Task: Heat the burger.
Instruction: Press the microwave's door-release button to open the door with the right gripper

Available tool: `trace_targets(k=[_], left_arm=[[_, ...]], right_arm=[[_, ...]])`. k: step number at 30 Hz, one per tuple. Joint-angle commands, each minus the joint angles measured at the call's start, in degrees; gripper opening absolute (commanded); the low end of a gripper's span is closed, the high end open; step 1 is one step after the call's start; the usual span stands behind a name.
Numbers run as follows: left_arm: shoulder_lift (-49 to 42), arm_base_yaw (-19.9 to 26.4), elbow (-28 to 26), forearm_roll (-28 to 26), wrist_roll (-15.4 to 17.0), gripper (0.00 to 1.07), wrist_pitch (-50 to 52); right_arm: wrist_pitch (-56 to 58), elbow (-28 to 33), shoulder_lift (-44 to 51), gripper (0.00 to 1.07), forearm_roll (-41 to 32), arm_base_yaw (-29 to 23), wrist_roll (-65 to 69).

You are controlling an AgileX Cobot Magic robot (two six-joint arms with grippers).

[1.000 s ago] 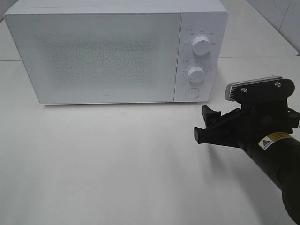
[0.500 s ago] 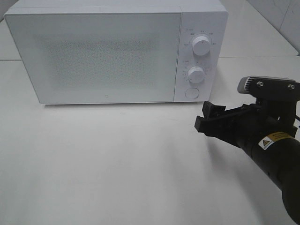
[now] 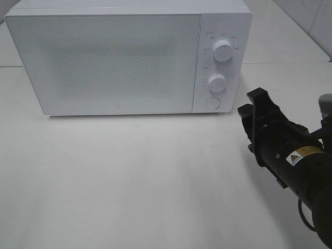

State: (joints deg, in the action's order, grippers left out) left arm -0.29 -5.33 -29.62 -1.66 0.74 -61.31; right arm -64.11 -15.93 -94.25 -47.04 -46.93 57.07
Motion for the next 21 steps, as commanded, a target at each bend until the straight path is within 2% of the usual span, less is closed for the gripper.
trace_targets(k=[1,4,5,7,9,21], left_arm=[[-0.29,0.11,0.00,-0.17,-0.11,1.00,-0.06],[-0.29,0.11,0.00,-0.17,-0.11,1.00,-0.06],[-0.29,0.11,0.00,-0.17,-0.11,1.00,-0.06],[-0.29,0.11,0.00,-0.17,-0.11,1.00,-0.06],[-0.29,0.11,0.00,-0.17,-0.11,1.00,-0.06],[-0.29,0.11,0.00,-0.17,-0.11,1.00,-0.06]], right_arm=[[-0.46,-0.40,0.17,0.34,0.17,-0.11,13.69],[-0.46,-0.40,0.17,0.30,0.11,-0.11,15.70],[-0.40,-0.40,0.17,0.21,-0.17,-0.11,18.51],[-0.34,-0.40,0.17,0.17,-0.23,-0.11,19.14],[-0.34,-0.40,0.17,0.02,-0.97,-0.11,19.71],[-0.17,-0.97,-1.60,0.00,-3.32,0.17,19.60]])
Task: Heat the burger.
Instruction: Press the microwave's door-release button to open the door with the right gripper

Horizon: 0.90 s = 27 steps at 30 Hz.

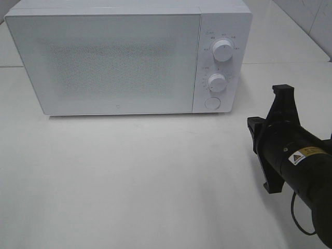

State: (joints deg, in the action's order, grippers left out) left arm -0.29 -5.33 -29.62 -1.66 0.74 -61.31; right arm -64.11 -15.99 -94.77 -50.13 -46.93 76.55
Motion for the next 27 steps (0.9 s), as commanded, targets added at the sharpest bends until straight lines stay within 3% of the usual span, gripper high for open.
trace_targets(k=[1,14,27], left_arm=[[-0.29,0.11,0.00,-0.17,-0.11,1.00,-0.06],[-0.29,0.11,0.00,-0.17,-0.11,1.00,-0.06],[-0.29,0.11,0.00,-0.17,-0.11,1.00,-0.06]], right_arm=[[-0.52,-1.89,-2.69,0.00,-0.52,0.17,0.74],[1.20,-10.94,-10.37,0.00,-2.18,0.29,1.55],[5.67,-19.94,-16.62,0.00,0.06,6.36,-0.34]])
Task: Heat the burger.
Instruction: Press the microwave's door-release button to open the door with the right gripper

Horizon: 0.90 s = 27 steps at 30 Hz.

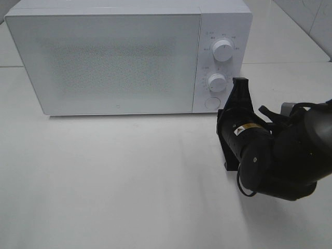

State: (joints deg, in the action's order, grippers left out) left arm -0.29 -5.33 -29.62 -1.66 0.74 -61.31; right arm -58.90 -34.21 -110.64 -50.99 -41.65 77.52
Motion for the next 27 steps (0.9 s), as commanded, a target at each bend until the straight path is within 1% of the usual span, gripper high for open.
trace_targets(k=[1,3,4,8,15,25,27], left_arm=[[-0.29,0.11,0.00,-0.17,-0.11,1.00,-0.06],[-0.29,0.11,0.00,-0.17,-0.11,1.00,-0.06],[-0.29,0.11,0.00,-0.17,-0.11,1.00,-0.06],[-0.29,0.11,0.00,-0.17,-0.11,1.00,-0.06],[-0.29,0.11,0.00,-0.17,-0.17,1.00,-0.06],[-0.29,0.11,0.00,-0.17,-0.17,1.00,-0.06],[-0.29,0.11,0.00,-0.17,-0.17,1.00,-0.06]], right_arm=[[0.97,-2.92,-1.38,0.00,0.92,1.89,-1.60],[1.32,-3.44,-1.78,0.00,0.92,2.23,-1.78],[2.12,-4.87,-2.64,0.00,1.38,3.04,-1.83],[2.35,-6.99,-4.07,0.00,3.38,4.35,-1.83],[3.61,-9.85,-6.53,0.00,3.90,6.30,-1.95],[4.41,-13.01,-9.68,0.00,3.44,6.47,-1.83],[5.04,-14.09,-10.54,0.00,3.78,7.39,-1.83]])
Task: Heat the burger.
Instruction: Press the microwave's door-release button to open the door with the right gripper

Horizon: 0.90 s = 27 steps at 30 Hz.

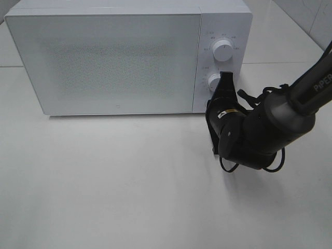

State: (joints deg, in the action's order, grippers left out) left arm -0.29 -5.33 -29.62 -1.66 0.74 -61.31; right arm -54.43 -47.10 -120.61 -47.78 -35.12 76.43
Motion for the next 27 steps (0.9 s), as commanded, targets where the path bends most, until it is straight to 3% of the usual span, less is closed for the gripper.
trace_targets(k=[1,27], left_arm=[[-0.29,0.11,0.00,-0.17,-0.17,1.00,-0.06],[-0.29,0.11,0.00,-0.17,-0.17,1.00,-0.06]], right_arm=[[0.57,-1.20,-0.57,0.00,0.57,0.86,-0.74],[-1.15,-6.07,-2.81,0.00,-0.74,2.46,-3.09]])
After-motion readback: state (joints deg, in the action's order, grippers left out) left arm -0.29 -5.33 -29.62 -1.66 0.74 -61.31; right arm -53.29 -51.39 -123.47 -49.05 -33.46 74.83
